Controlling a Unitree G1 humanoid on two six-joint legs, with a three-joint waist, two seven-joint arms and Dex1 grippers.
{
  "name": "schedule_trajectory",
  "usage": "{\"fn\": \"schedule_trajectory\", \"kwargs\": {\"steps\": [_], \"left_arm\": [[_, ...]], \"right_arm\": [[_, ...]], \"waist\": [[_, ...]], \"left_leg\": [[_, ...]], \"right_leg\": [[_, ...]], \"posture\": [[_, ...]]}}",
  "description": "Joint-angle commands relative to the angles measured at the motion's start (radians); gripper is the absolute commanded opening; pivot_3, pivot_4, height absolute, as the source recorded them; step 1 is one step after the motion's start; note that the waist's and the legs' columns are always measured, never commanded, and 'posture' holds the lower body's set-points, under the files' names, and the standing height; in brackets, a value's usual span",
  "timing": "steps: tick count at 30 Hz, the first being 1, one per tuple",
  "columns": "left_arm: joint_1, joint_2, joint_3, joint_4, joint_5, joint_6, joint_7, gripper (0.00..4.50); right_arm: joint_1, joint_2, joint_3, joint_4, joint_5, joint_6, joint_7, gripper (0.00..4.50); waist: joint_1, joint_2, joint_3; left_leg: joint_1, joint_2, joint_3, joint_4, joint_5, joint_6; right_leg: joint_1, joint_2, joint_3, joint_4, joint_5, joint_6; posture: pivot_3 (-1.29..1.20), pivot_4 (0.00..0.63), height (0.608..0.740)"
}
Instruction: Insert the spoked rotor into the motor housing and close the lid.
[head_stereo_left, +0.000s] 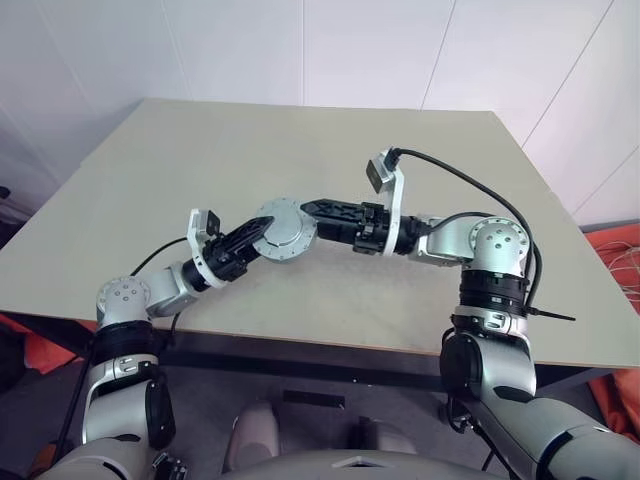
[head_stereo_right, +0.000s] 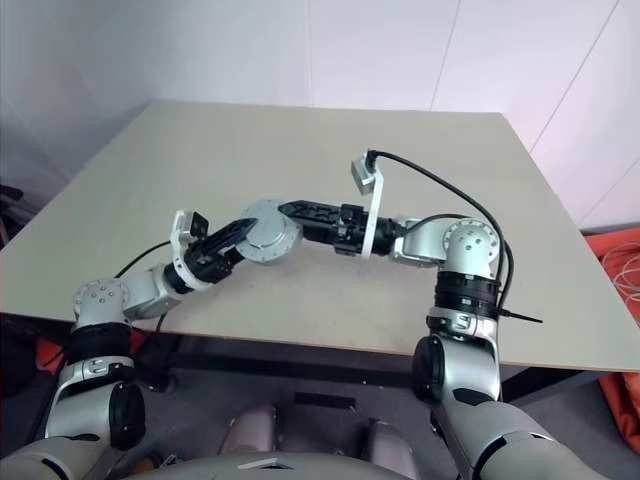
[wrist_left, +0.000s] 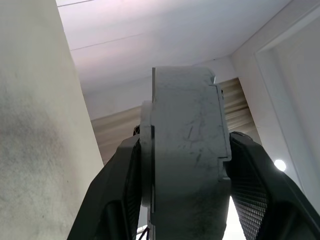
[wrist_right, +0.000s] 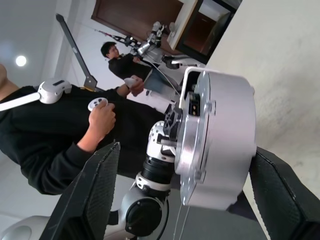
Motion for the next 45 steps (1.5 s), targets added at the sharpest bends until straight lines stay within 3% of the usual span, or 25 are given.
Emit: {"fn": "schedule_trajectory", "kwargs": {"steps": [1,8,11,14,19,26,35,39,45], "left_arm": [[-0.036,0.032,0.034,-0.028,0.011,-0.076,-0.026,2.04],[-0.048,0.095,0.025,-0.089,0.185,-0.358,0.001,2.04],[-0.041,0.129,-0.041,-0.121,0.341,-0.521,0.017,2.04],[-0.045,0.157,-0.131,-0.087,0.593,-0.808,0.088,2.04],[-0.104,0.143,-0.105,0.041,0.79,-1.13,0.294,2.04],[-0.16,0.135,-0.102,0.149,0.879,-1.32,0.366,2.04],[-0.223,0.044,0.065,0.215,0.69,-1.346,0.375,2.04],[-0.255,-0.021,0.244,0.233,0.444,-1.215,0.416,2.04],[-0.253,-0.054,0.37,0.225,0.279,-1.157,0.432,2.04]], "right_arm": [[0.01,-0.065,0.045,-0.043,-0.052,-0.04,0.02,4.5],[0.053,-0.21,0.22,-0.014,-0.273,-0.296,0.138,4.5],[0.042,-0.221,0.232,0.0,-0.305,-0.348,0.18,4.5],[0.037,-0.224,0.25,-0.001,-0.336,-0.38,0.21,4.5],[0.032,-0.22,0.258,-0.004,-0.355,-0.384,0.237,4.5],[0.036,-0.215,0.241,-0.018,-0.352,-0.373,0.243,4.5],[0.044,-0.204,0.23,-0.032,-0.344,-0.36,0.237,4.5],[0.044,-0.205,0.229,-0.032,-0.347,-0.361,0.236,4.5],[0.05,-0.21,0.225,-0.043,-0.344,-0.355,0.234,4.5]], "waist": [[0.0,0.0,0.0],[0.0,0.0,0.0],[-0.001,0.0,0.0],[-0.001,0.0,0.0],[-0.001,-0.001,0.0],[0.005,-0.001,0.0],[0.002,-0.002,0.0],[0.001,-0.002,0.0],[0.003,-0.003,0.0]], "left_leg": [[0.0,0.0,0.0,0.0,0.0,0.0],[0.0,-0.001,-0.002,0.002,0.0,0.0],[0.0,0.0,-0.003,0.002,0.0,0.0],[0.0,-0.001,-0.003,0.002,0.0,0.0],[-0.001,-0.001,-0.006,0.003,0.0,0.0],[-0.006,-0.002,-0.016,0.007,0.0,0.001],[-0.006,-0.001,-0.016,0.01,0.0,0.001],[-0.006,0.0,-0.016,0.011,0.0,0.001],[-0.007,0.0,-0.015,0.011,0.0,0.001]], "right_leg": [[0.0,0.0,0.0,0.0,0.0,0.0],[0.002,0.0,0.0,-0.001,0.001,0.001],[0.002,0.0,0.0,-0.001,0.001,0.001],[0.003,0.0,0.0,0.0,0.001,0.001],[0.002,0.0,-0.001,-0.001,0.001,0.002],[0.003,-0.001,-0.007,0.0,0.001,0.002],[0.004,-0.001,-0.009,0.002,0.002,0.001],[0.004,-0.001,-0.01,0.002,0.002,-0.001],[0.004,-0.001,-0.011,0.002,0.002,-0.003]], "posture": [[0.0,0.0,0.74],[0.0,0.0,0.74],[0.0,0.0,0.74],[0.0,0.0,0.74],[0.0,0.0,0.74],[0.0,0.0,0.74],[0.0,0.0,0.74],[0.0,0.0,0.74],[0.0,0.0,0.74]]}}
